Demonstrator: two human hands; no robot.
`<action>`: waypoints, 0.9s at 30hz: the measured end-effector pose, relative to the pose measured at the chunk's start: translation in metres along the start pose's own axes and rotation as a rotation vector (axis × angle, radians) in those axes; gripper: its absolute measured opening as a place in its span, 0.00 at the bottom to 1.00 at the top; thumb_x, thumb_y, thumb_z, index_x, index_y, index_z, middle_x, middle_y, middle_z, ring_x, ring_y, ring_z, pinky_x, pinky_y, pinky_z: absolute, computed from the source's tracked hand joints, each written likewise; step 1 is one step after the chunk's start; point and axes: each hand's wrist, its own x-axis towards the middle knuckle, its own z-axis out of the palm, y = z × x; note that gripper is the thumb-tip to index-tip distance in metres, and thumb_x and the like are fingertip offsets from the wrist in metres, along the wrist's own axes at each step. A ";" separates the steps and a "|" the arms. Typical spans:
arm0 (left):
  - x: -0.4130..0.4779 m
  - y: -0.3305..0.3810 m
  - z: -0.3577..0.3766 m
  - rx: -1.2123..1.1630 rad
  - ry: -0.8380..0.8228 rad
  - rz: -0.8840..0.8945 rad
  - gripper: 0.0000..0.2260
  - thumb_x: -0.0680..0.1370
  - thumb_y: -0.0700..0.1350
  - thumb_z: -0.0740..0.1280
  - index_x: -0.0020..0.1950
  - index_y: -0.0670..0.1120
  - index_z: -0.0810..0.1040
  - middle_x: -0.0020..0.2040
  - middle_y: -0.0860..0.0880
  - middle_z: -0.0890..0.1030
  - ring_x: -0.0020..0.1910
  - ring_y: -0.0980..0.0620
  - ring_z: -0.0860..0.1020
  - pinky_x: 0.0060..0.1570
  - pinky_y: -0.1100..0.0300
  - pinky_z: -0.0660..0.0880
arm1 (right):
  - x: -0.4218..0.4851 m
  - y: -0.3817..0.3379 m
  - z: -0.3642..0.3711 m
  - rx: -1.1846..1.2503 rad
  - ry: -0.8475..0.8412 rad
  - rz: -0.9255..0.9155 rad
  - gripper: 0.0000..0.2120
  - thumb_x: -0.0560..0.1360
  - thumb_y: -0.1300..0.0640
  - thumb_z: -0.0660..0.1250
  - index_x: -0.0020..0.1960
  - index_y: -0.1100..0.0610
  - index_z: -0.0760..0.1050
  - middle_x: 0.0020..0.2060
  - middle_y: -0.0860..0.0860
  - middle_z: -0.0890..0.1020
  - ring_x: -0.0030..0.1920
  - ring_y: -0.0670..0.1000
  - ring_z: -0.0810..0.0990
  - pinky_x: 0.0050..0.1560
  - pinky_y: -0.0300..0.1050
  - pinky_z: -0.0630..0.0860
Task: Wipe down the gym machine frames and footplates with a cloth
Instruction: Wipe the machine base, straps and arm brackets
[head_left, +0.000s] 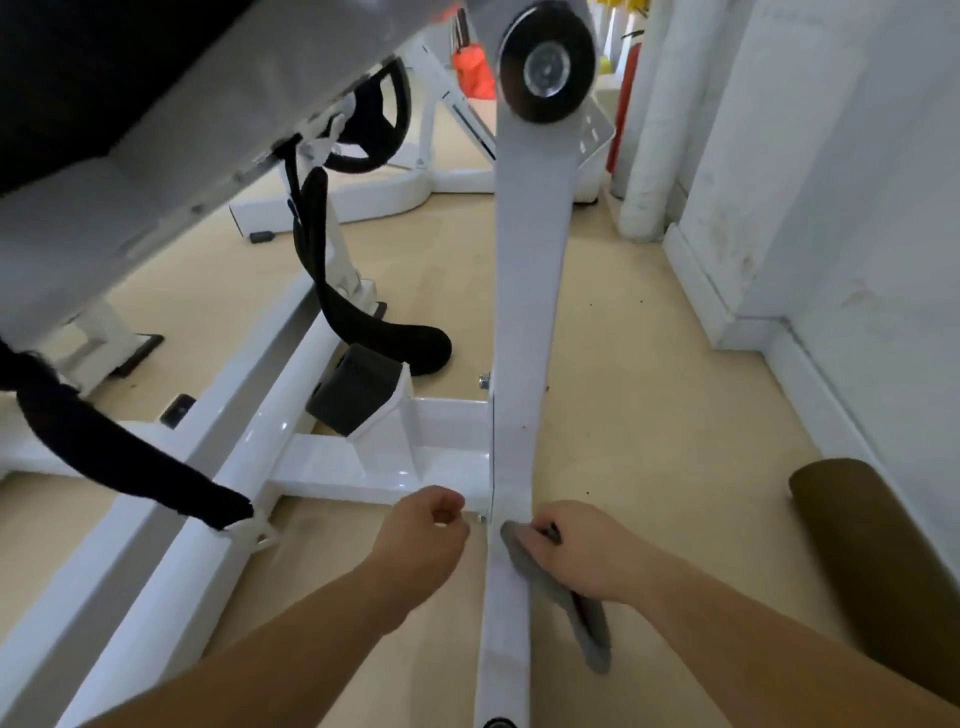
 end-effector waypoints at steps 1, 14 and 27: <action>0.000 0.015 -0.008 0.025 0.016 0.021 0.12 0.82 0.45 0.66 0.65 0.53 0.78 0.58 0.55 0.80 0.56 0.57 0.78 0.56 0.61 0.74 | -0.001 0.002 -0.012 0.094 0.119 0.043 0.22 0.82 0.37 0.58 0.39 0.52 0.71 0.35 0.49 0.77 0.36 0.50 0.75 0.38 0.46 0.71; -0.046 0.187 -0.049 0.115 0.239 0.306 0.25 0.81 0.44 0.64 0.76 0.63 0.67 0.52 0.62 0.83 0.52 0.59 0.81 0.43 0.68 0.74 | -0.023 -0.079 -0.117 1.117 0.587 -0.193 0.08 0.84 0.54 0.63 0.60 0.44 0.76 0.52 0.38 0.80 0.53 0.38 0.79 0.49 0.26 0.73; -0.067 0.199 -0.045 -0.031 0.263 0.323 0.37 0.79 0.31 0.60 0.76 0.70 0.63 0.57 0.65 0.83 0.52 0.68 0.80 0.43 0.77 0.74 | -0.001 -0.112 -0.149 1.352 0.168 -0.070 0.32 0.79 0.30 0.52 0.80 0.41 0.58 0.78 0.49 0.65 0.76 0.55 0.65 0.67 0.45 0.70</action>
